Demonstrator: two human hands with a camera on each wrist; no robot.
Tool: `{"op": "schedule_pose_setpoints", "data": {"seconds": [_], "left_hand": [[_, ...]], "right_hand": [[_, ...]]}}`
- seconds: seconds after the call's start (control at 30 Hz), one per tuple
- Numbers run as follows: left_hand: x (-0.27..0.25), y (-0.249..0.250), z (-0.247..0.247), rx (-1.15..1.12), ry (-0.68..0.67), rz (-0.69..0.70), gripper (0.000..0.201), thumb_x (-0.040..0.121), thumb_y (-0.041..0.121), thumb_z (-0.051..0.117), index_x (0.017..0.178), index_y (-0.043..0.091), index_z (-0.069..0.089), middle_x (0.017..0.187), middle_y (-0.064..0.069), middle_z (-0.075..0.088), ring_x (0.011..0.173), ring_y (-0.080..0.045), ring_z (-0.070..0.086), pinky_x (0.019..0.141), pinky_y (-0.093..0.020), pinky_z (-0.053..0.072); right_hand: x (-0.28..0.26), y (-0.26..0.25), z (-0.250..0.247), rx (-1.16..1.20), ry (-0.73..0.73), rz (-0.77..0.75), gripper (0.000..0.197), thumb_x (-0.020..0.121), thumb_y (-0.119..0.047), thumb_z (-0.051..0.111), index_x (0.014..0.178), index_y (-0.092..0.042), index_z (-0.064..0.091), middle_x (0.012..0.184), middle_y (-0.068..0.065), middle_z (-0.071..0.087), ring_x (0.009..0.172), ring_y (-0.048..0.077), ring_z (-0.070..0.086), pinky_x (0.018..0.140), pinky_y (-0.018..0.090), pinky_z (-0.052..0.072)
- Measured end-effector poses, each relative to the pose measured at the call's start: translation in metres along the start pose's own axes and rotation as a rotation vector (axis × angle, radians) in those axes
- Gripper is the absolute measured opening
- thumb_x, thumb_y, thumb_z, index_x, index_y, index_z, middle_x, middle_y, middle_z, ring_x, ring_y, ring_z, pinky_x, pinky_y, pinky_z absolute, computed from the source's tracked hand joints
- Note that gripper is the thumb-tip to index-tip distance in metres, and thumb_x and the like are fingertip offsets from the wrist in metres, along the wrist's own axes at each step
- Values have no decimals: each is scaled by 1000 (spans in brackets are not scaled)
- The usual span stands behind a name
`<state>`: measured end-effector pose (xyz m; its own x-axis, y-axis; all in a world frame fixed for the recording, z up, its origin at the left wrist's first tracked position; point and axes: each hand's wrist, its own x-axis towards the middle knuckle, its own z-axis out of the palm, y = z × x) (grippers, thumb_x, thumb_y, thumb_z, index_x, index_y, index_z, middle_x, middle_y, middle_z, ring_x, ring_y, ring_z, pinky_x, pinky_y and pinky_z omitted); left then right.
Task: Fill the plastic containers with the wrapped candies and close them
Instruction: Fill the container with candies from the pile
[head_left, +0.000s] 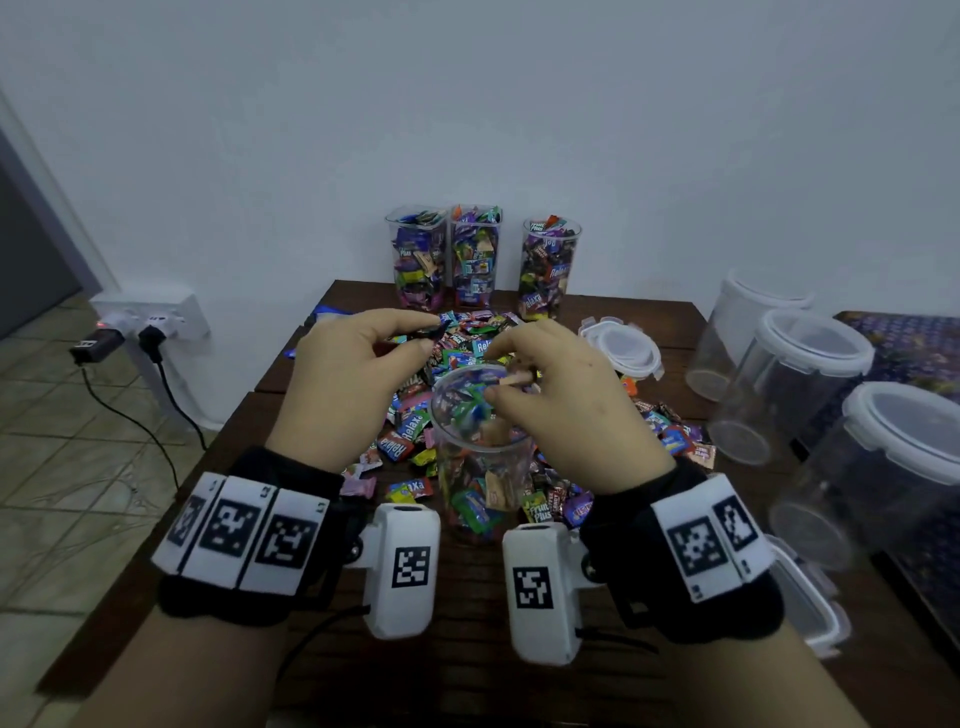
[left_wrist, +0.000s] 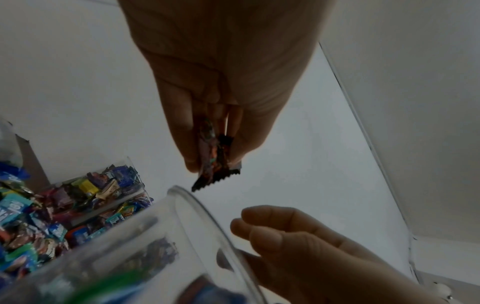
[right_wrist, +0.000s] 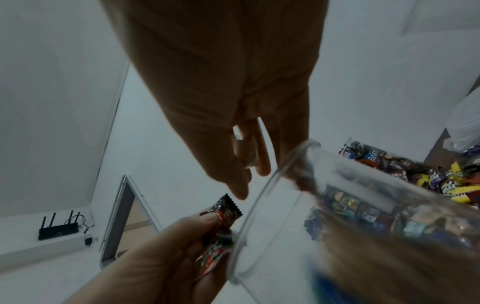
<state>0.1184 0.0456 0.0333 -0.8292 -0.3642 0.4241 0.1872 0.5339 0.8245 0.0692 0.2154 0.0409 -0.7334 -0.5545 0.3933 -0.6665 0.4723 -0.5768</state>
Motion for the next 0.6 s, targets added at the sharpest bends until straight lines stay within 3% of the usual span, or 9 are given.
{"op": "schedule_pose_setpoints", "data": {"seconds": [0.07,0.13,0.23,0.33,0.4,0.5,0.6], "left_hand": [[0,2,2,-23,0,8,23,87,12,63,97,32,68,88,17,67,79,4,62,74,-13,47],[-1,5,5,-45,-11,5,22,88,12,63,98,30,69,87,17,67,75,6,61,69,-9,47],[-2,7,13,-62,-46,6,22,88,11,62,98,30,68,95,14,67,86,3,62,78,-13,49],[-4,8,19,-68,-62,24,25,88,10,63,99,32,67,97,17,66,93,3,62,85,-18,50],[-5,9,22,-42,-70,49,25,88,11,63,98,33,67,98,21,63,95,5,60,87,-17,49],[-7,9,26,-19,-110,79,25,88,13,63,98,36,65,100,22,62,96,4,59,87,-22,50],[-10,10,28,10,-154,107,26,88,12,63,99,35,67,97,23,62,89,6,59,81,-15,49]], "right_hand": [[-3,2,0,38,5,-4,27,82,-11,64,108,-13,60,106,-1,51,95,12,49,82,25,37],[-9,4,3,111,67,-2,32,81,-14,66,113,-13,60,114,-3,52,104,9,49,90,30,42],[-19,8,16,209,232,12,44,77,-26,64,119,-15,57,120,-6,51,115,6,45,96,33,43],[-29,14,30,367,192,147,79,71,-39,71,140,-22,36,137,-8,39,128,2,34,105,21,32],[-34,19,40,540,103,247,104,64,-45,78,147,-26,19,146,-10,31,134,1,30,108,23,31],[-37,26,53,766,57,280,112,64,-24,84,147,-27,10,139,-10,42,121,-11,45,96,11,40],[-39,27,53,783,51,244,96,65,-5,82,140,-23,24,122,-19,47,103,-24,48,81,1,39]]}}
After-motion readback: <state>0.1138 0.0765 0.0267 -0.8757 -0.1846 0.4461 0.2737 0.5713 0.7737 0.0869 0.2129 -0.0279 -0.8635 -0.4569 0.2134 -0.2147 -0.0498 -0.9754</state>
